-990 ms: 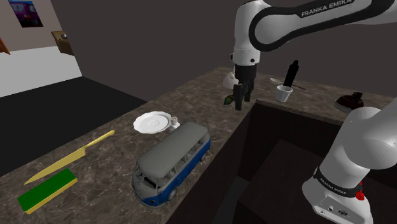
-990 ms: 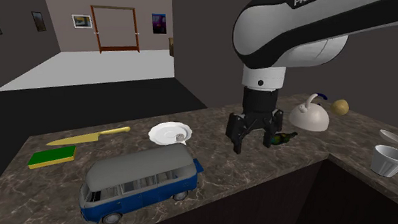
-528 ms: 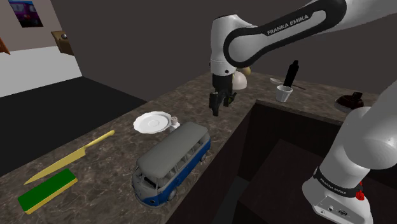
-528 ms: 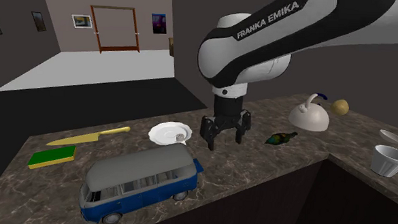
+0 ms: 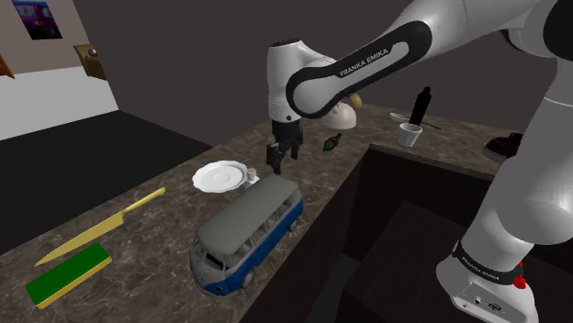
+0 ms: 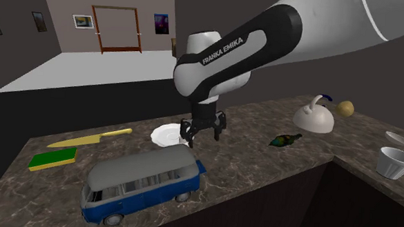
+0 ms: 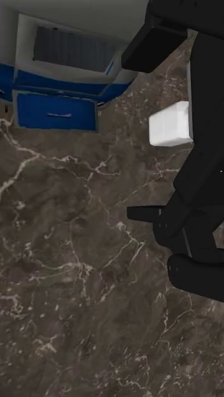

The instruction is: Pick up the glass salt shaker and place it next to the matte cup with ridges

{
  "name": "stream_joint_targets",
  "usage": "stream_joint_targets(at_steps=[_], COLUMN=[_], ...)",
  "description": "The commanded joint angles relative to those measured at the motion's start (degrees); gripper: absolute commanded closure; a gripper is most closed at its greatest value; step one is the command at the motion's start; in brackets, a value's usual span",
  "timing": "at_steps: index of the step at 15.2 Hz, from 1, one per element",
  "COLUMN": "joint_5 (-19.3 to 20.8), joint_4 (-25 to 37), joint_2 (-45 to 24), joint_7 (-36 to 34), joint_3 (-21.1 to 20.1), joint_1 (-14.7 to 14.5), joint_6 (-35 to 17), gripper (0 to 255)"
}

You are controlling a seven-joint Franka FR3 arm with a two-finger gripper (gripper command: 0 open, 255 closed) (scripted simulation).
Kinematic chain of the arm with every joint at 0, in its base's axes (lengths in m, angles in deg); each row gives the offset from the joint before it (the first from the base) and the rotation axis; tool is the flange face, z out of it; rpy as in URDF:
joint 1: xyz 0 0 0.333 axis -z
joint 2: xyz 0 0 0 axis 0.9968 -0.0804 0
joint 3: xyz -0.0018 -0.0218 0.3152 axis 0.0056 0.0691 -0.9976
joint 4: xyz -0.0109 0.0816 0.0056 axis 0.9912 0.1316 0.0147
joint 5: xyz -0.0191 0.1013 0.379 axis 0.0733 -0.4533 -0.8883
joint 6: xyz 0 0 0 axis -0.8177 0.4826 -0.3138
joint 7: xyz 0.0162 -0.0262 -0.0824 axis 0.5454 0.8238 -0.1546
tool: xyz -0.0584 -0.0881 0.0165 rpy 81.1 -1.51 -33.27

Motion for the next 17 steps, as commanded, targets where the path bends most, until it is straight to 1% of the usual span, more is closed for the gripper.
stream_joint_targets(at_steps=[1,7,8,13,15,17], joint_5=[2.79,11.03,11.47,13.98,14.48,14.22], joint_4=[3.68,17.21,17.92,16.83,16.35,16.34], joint_2=[-4.66,-17.8,-18.44,-20.73,-21.77,-21.71], joint_7=[-2.65,-8.82,-9.11,-10.65,-10.95,-10.79], joint_3=[-0.62,-0.45,-0.63,-3.22,-2.67,-2.16], joint_1=[-0.96,-4.44,-4.43,-1.75,-2.01,-2.45], joint_6=[-0.99,-1.28,-1.19,-3.85,-5.34,-5.39], gripper=[0,0,0,0,0,0])
